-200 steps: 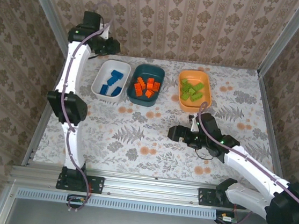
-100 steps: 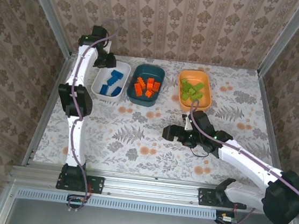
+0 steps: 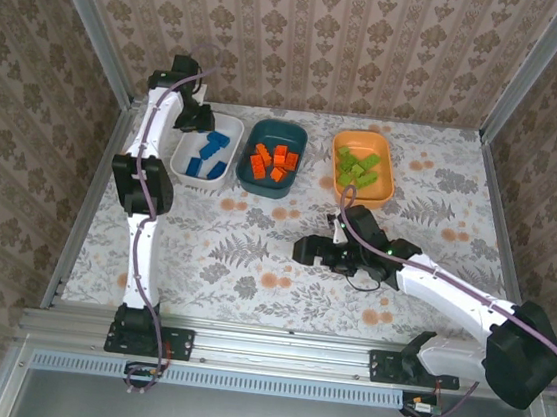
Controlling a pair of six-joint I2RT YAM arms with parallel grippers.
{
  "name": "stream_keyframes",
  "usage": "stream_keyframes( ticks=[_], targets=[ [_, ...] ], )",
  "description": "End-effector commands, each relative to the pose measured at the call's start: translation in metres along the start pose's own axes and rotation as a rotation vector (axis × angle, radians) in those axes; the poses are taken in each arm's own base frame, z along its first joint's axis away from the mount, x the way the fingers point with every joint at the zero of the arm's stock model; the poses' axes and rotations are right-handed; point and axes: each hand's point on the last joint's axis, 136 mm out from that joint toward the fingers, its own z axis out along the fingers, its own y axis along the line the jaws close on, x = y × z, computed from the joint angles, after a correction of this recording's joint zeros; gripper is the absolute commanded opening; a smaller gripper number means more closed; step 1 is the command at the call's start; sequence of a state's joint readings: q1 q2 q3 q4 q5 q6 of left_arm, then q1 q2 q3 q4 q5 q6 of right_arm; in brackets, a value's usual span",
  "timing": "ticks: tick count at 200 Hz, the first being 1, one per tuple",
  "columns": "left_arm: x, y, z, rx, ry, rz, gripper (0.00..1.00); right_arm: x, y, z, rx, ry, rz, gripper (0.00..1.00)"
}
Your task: Sort the legos into containers by color
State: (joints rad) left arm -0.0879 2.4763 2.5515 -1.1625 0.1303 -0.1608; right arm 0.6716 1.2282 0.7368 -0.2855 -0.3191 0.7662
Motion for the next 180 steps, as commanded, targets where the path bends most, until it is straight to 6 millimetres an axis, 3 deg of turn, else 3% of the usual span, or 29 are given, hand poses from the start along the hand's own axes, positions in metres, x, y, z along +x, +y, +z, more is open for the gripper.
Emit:
stream_keyframes(
  ticks=[1,55,110,149,180],
  targets=[
    [-0.004,0.01,0.008,-0.015,-0.002,0.01,0.3,-0.01,0.012,-0.003,-0.005,-0.028,-0.017,0.98],
    [0.003,0.015,0.028,-0.028,0.035,0.004,0.3,-0.005,0.009,0.0,0.011,-0.023,-0.018,0.99],
    [0.005,0.015,0.03,-0.029,0.044,0.004,0.37,-0.004,0.01,0.003,0.011,-0.017,-0.022,0.99],
    [0.007,0.015,0.029,-0.028,0.049,-0.003,0.51,-0.001,0.011,0.005,0.009,-0.011,-0.027,0.99],
    [0.006,0.013,0.024,-0.029,0.041,-0.003,0.68,0.0,0.012,0.005,0.007,-0.009,-0.033,1.0]
  ],
)
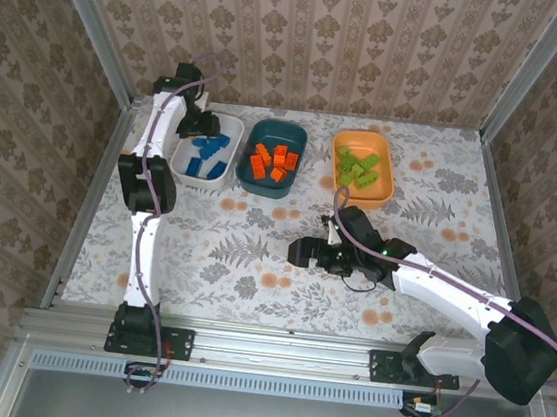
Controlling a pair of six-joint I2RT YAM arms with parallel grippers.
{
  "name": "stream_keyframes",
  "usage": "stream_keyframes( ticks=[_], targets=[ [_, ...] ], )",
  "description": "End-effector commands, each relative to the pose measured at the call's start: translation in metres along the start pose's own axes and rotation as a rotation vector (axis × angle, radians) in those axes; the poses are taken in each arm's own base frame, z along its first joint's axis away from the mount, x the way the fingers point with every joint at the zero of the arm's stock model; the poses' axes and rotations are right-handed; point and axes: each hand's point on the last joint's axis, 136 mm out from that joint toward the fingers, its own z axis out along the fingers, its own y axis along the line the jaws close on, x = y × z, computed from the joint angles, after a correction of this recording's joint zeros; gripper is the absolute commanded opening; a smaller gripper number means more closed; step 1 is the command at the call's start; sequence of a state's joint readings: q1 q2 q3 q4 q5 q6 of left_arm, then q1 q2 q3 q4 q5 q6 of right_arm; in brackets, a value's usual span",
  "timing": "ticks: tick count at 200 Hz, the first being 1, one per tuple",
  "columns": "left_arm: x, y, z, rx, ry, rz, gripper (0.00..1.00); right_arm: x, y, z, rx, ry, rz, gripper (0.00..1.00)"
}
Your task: Sort the legos into containers by color
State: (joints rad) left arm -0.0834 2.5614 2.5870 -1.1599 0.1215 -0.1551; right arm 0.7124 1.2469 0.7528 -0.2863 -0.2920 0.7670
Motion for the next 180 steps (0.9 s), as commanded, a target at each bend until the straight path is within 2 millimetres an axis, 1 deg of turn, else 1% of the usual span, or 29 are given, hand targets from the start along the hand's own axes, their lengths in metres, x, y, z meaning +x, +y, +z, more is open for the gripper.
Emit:
stream_keyframes(
  ticks=[1,19,40,69,91,122,149,161,171,180],
  targets=[
    [0.0,0.004,-0.01,-0.014,-0.005,0.001,0.68,-0.005,0.005,0.0,-0.001,-0.018,-0.005,1.0],
    [0.0,0.004,-0.012,-0.013,-0.003,0.001,0.73,-0.004,0.004,0.001,0.0,-0.017,-0.005,1.0],
    [-0.001,-0.001,-0.021,0.001,-0.015,0.0,0.75,-0.003,0.004,0.002,-0.001,-0.016,-0.008,1.0],
    [-0.008,-0.011,-0.049,0.025,-0.063,0.007,0.78,-0.003,0.005,0.003,-0.005,-0.016,-0.008,1.0],
    [-0.013,-0.029,-0.081,0.081,-0.119,0.018,0.8,-0.006,0.007,0.002,-0.009,-0.022,-0.011,1.0],
    [-0.011,-0.066,-0.133,0.158,-0.212,0.079,0.82,-0.01,0.012,0.0,-0.017,-0.03,-0.025,1.0],
    [0.004,-0.094,-0.172,0.225,-0.273,0.118,0.87,-0.016,0.019,-0.006,-0.02,-0.045,-0.053,1.0],
    [0.012,-0.103,-0.186,0.257,-0.297,0.125,0.92,-0.019,0.022,-0.01,-0.018,-0.053,-0.073,1.0],
    [0.02,-0.109,-0.197,0.287,-0.311,0.124,0.99,-0.024,0.026,-0.015,-0.017,-0.062,-0.09,1.0],
    [0.028,-0.113,-0.207,0.317,-0.319,0.119,1.0,-0.029,0.03,-0.021,-0.02,-0.072,-0.103,1.0]
  ],
)
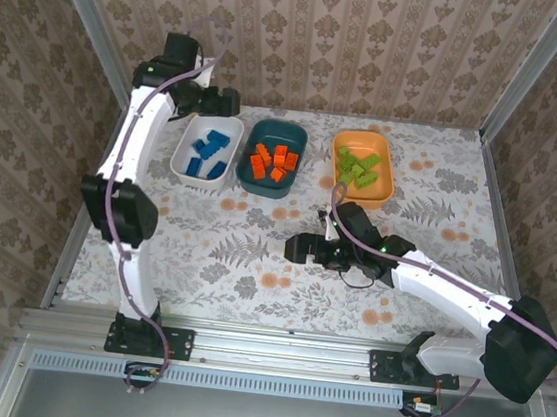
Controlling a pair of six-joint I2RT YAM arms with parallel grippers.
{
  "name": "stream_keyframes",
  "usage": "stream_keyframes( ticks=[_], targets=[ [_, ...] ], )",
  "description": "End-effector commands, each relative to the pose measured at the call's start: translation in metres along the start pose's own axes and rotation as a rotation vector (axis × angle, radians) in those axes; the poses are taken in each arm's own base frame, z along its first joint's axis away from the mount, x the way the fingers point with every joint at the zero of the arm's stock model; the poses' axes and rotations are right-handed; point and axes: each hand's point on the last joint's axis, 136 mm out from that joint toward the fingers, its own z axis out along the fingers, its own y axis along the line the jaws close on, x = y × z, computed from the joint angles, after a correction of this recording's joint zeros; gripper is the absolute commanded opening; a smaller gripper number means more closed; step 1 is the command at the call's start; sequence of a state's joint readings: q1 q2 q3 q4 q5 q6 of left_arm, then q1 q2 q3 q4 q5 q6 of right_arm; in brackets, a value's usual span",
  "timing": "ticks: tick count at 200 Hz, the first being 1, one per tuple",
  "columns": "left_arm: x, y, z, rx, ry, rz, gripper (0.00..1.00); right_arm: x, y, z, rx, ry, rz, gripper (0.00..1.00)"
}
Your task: Sort the legos into containers by color
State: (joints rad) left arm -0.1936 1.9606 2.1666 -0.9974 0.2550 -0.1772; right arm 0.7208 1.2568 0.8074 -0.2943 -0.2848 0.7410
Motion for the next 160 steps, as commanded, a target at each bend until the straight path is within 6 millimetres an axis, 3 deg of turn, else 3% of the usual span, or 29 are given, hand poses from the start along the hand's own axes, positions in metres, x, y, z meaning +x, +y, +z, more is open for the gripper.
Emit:
stream_keyframes(
  ticks=[1,29,64,114,160],
  targets=[
    [0.005,-0.018,-0.017,0.089,-0.038,-0.028,1.0,-0.019,0.014,-0.016,0.001,-0.046,-0.063,1.0],
    [0.022,-0.029,-0.049,0.123,-0.08,-0.031,1.0,-0.043,0.026,-0.04,-0.021,-0.098,-0.094,1.0],
    [0.047,-0.027,-0.082,0.091,-0.149,-0.011,1.0,-0.085,0.025,-0.082,0.006,-0.214,-0.124,1.0],
    [0.07,-0.024,-0.112,0.07,-0.278,0.025,1.0,-0.146,-0.01,-0.146,0.227,-0.532,-0.207,1.0],
    [0.082,-0.007,-0.125,-0.003,-0.512,0.101,1.0,-0.169,-0.03,-0.193,0.413,-0.893,-0.441,1.0]
  ],
)
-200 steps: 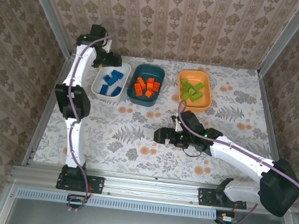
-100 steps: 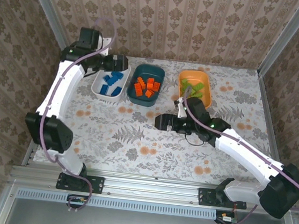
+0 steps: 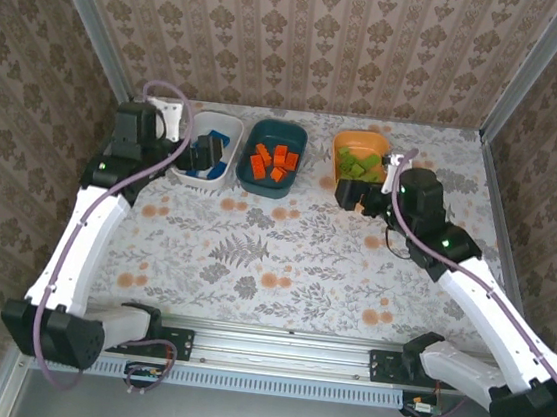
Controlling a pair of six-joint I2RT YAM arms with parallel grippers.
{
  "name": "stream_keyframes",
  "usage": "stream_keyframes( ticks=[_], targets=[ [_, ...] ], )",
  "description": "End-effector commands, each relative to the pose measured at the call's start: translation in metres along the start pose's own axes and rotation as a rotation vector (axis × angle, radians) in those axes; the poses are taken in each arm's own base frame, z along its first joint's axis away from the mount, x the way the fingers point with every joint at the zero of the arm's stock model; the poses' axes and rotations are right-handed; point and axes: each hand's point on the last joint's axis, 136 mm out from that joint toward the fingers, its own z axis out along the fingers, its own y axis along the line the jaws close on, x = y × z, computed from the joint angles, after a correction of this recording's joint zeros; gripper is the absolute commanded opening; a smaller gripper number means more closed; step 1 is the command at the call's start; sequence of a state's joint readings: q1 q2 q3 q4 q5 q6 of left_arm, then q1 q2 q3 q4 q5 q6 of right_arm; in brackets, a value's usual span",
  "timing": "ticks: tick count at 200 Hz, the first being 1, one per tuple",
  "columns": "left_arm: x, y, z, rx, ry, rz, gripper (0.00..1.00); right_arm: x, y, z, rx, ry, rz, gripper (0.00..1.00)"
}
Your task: Sort the legos into containers by color
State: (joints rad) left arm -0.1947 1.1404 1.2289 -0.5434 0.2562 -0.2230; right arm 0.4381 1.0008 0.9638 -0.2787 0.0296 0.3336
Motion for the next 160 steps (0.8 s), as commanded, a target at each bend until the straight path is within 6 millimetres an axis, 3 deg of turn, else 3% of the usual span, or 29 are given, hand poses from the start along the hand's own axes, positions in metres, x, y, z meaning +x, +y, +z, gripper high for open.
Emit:
stream_keyframes(
  ticks=[1,27,56,78,97,131,160],
  targets=[
    [-0.018,0.011,-0.007,-0.052,-0.195,0.076,1.0,-0.036,-0.027,-0.011,0.149,-0.251,-0.182,1.0],
    [-0.008,0.022,-0.016,-0.097,-0.363,0.136,1.0,-0.036,-0.044,-0.014,0.232,-0.351,-0.359,1.0],
    [0.007,0.043,-0.021,-0.203,-0.455,0.178,1.0,-0.022,-0.083,0.0,0.345,-0.282,-0.367,1.0],
    [0.022,0.061,-0.014,-0.295,-0.427,0.231,1.0,0.001,-0.117,0.018,0.425,-0.201,-0.356,1.0],
    [0.036,0.09,-0.011,-0.428,-0.362,0.184,1.0,0.025,-0.142,0.033,0.484,-0.128,-0.332,1.0],
    [0.057,0.12,-0.004,-0.506,-0.293,0.121,1.0,0.058,-0.172,0.057,0.526,-0.065,-0.284,1.0],
    [0.068,0.135,0.003,-0.536,-0.272,0.109,1.0,0.07,-0.188,0.073,0.542,-0.04,-0.267,1.0]
  ],
)
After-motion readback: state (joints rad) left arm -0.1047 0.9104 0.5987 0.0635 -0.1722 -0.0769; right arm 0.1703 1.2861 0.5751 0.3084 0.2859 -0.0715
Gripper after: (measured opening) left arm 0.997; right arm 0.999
